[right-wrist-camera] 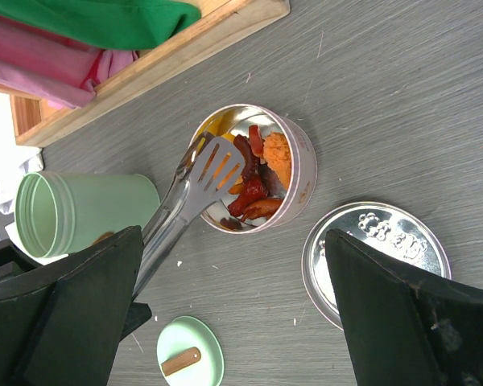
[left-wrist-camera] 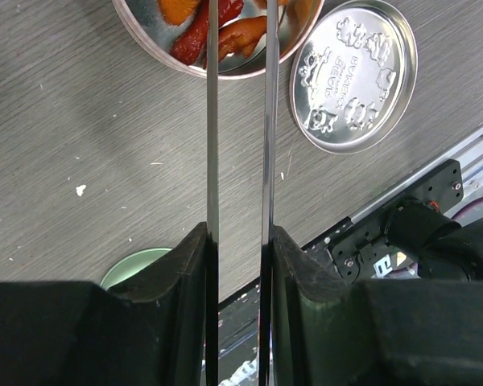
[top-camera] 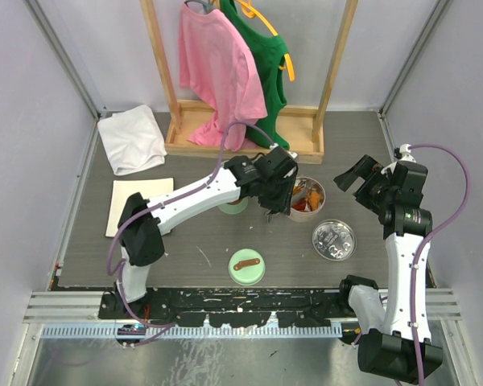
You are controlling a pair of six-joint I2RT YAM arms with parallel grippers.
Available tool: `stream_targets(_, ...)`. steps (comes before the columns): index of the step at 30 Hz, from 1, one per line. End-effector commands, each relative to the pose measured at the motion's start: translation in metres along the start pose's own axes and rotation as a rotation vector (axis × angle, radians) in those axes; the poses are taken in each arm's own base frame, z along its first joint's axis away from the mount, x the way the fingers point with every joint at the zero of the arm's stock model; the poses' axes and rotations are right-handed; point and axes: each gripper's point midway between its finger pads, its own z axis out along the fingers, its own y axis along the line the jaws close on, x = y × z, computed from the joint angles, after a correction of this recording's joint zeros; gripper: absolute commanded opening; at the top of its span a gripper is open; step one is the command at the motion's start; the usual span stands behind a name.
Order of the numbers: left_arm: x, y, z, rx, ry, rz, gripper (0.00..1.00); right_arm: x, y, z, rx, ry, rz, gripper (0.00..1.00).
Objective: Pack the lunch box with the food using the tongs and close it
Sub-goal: Place the fake food in the packing box.
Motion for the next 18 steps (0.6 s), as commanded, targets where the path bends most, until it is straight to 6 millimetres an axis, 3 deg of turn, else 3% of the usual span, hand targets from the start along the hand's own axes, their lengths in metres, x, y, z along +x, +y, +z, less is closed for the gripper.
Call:
stream_targets(1, -0.026, -0.015, -0.026, 0.042, -0.087, 0.04, 0.31, -0.019, 0.01, -0.007, -0.028, -0.068, -0.035, 1.0)
stream_targets(10, -0.031, -0.022, -0.064, 0.081, -0.142, 0.056, 0.42, -0.019, 0.012, -0.008, -0.035, -0.067, -0.033, 1.0)
stream_targets(14, -0.031, -0.018, -0.074, 0.072, -0.157, 0.05, 0.4, -0.018, 0.013, -0.008, -0.042, -0.065, -0.033, 1.0)
stream_targets(18, -0.036, -0.011, -0.102, 0.059, -0.237, 0.048, 0.37, -0.019, 0.014, -0.009, -0.043, -0.068, -0.032, 1.0)
